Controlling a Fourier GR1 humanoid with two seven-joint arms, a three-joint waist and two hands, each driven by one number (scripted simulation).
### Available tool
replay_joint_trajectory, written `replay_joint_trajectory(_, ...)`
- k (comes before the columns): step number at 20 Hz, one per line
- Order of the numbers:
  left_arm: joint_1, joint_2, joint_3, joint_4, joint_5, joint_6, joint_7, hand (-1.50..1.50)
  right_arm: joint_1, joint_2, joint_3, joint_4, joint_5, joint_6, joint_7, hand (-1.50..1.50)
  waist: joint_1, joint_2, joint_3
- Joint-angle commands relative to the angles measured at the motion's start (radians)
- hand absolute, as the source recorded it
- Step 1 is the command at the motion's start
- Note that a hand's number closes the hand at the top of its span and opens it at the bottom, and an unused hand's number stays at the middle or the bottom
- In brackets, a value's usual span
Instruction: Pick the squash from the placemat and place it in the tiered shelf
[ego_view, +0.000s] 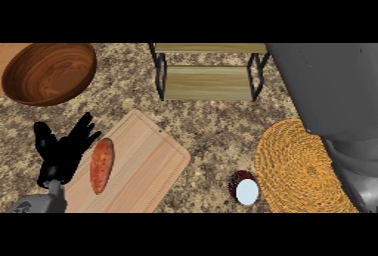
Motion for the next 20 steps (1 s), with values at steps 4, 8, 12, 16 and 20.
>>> replay_joint_trajectory(4, 0.004, -0.006, 0.007, 0.062, -0.011, -0.02, -0.02, 0.0, -0.024, -0.01, -0.016, 0.203, 0.051, -0.079, -0.141, 1.5, 0.006, 0.008, -0.007)
replay_joint_trajectory(8, 0.007, -0.025, 0.013, 0.047, -0.003, -0.018, -0.017, 0.0, -0.007, 0.015, -0.019, 0.254, 0.074, -0.144, -0.178, 1.5, 0.002, 0.004, -0.006)
replay_joint_trajectory(12, -0.036, -0.041, 0.001, 0.055, -0.029, 0.011, 0.011, 0.0, -0.052, 0.004, -0.034, 0.362, 0.085, -0.157, -0.247, 1.5, 0.004, 0.007, -0.006)
replay_joint_trajectory(16, 0.038, -0.013, 0.006, -0.007, -0.016, -0.027, 0.012, 0.0, -0.044, -0.039, -0.076, 0.429, 0.075, -0.212, -0.37, 1.5, 0.016, 0.009, -0.006)
replay_joint_trajectory(20, 0.003, -0.044, -0.004, 0.036, -0.04, -0.007, 0.004, 0.0, -0.065, -0.002, -0.076, 0.44, 0.073, -0.197, -0.362, 1.5, 0.002, 0.005, -0.006)
